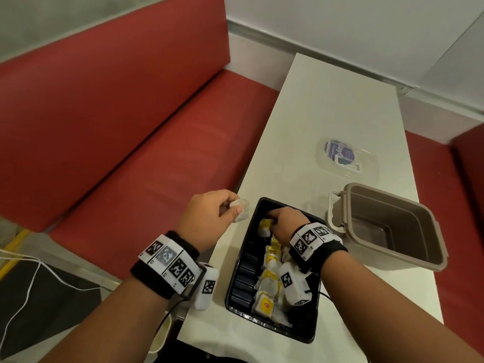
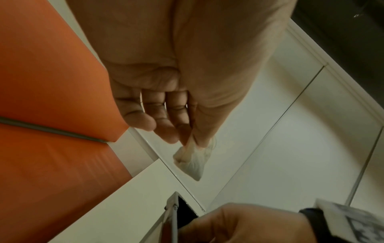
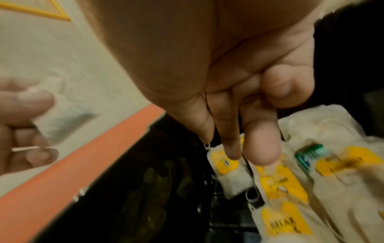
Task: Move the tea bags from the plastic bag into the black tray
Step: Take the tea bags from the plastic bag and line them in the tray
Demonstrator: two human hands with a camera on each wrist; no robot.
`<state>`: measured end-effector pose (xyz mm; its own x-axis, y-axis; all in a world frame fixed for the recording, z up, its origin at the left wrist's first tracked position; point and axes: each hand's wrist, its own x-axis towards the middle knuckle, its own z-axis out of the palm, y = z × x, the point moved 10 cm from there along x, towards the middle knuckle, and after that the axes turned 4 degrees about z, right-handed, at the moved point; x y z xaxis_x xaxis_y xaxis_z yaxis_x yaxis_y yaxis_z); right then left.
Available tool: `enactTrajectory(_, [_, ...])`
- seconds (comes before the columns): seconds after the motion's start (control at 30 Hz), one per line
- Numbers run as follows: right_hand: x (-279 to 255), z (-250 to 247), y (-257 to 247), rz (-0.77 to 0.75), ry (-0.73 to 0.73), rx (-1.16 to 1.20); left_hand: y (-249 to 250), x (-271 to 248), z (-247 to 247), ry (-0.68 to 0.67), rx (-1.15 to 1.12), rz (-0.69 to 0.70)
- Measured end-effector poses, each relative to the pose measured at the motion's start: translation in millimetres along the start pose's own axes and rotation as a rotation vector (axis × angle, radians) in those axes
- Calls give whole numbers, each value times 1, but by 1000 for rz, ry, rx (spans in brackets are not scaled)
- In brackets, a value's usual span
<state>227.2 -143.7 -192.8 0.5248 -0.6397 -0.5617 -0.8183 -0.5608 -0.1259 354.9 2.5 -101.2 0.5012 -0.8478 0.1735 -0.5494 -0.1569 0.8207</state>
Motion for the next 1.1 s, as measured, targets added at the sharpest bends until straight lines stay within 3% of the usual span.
enactTrajectory(0.1, [-16, -25, -1, -62, 57, 87, 8, 7, 7, -23, -9, 8])
enactTrajectory(0.23, [-57, -66, -20, -301, 83, 518, 17, 18, 19, -33, -52, 11])
enactTrajectory(0.3, [-73, -81, -26, -372, 114, 589, 24, 22, 27, -53, -64, 24])
enactTrajectory(0.4, [-73, -90, -20, -349, 240, 466, 33, 24, 38, -79, -77, 46])
enactTrajectory(0.5, [-63, -83, -9, -278, 278, 390, 20, 22, 41, -87, -12, -23])
enactTrajectory(0.63, [-43, -47, -7, -174, 143, 232, -18, 12, 52, -225, 202, -165])
enactTrajectory(0.9, [5, 9, -16, -19, -80, -126, -41, 0, 64, -369, 236, -285])
enactTrajectory(1.1, [20, 11, -9, 90, -63, -180, -40, 2, 61, -404, 238, -280])
